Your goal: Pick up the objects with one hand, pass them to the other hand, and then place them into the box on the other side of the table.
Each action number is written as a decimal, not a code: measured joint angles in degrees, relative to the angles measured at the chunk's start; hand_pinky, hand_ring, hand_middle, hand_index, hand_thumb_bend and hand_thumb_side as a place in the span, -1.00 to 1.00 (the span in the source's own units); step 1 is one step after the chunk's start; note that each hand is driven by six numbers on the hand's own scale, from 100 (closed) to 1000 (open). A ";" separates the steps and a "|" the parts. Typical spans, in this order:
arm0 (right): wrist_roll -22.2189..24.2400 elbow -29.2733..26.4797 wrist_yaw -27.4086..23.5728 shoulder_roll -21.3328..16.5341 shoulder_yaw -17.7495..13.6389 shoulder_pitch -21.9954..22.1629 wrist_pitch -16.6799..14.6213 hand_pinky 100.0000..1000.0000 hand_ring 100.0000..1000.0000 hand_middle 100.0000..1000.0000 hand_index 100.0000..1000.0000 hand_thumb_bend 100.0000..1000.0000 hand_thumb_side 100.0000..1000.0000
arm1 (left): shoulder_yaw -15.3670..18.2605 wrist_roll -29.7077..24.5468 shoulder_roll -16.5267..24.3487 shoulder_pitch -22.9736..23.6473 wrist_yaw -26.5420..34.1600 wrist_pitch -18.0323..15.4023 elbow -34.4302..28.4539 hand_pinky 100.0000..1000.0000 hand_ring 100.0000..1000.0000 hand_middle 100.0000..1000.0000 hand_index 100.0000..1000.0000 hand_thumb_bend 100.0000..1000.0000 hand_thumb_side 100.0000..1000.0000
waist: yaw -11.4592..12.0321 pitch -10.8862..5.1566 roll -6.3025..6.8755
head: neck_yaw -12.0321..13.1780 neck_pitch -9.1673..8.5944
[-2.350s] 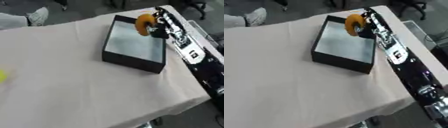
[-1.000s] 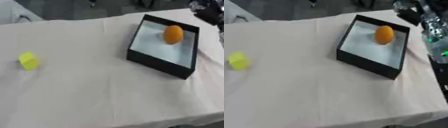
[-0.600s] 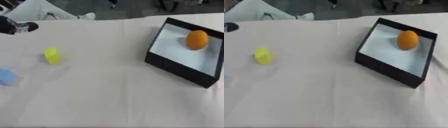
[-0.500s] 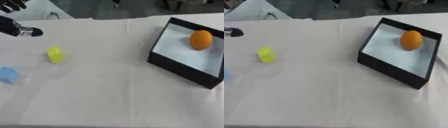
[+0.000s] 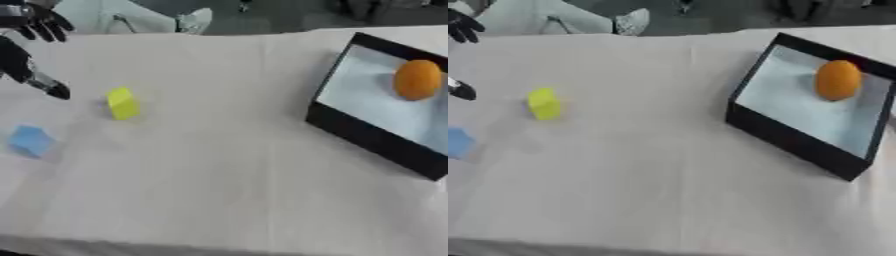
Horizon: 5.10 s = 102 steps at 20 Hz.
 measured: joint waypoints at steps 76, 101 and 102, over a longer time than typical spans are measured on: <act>2.30 3.82 0.91 5.58 0.34 2.05 2.35 1.00 1.00 1.00 1.00 -1.00 0.20 | 0.21 8.94 -6.65 5.38 -9.83 11.08 30.10 0.87 0.86 0.63 0.70 0.64 -0.30 | 0.55 1.38 0.49 | 2.12 1.16; 2.22 4.39 1.04 6.48 -0.25 2.43 2.32 1.00 1.00 1.00 1.00 -1.00 0.22 | -0.05 10.72 -8.33 3.72 -11.20 12.86 32.88 0.78 0.70 0.48 0.34 -0.16 -0.91 | 0.28 2.18 0.47 | 2.99 0.48; 2.23 4.49 1.04 6.48 -0.32 2.46 2.32 1.00 1.00 1.00 1.00 -1.00 0.22 | -0.05 10.83 -8.42 3.72 -11.13 12.97 32.87 0.75 0.66 0.44 0.29 -0.20 -0.97 | 0.28 2.18 0.47 | 2.96 0.48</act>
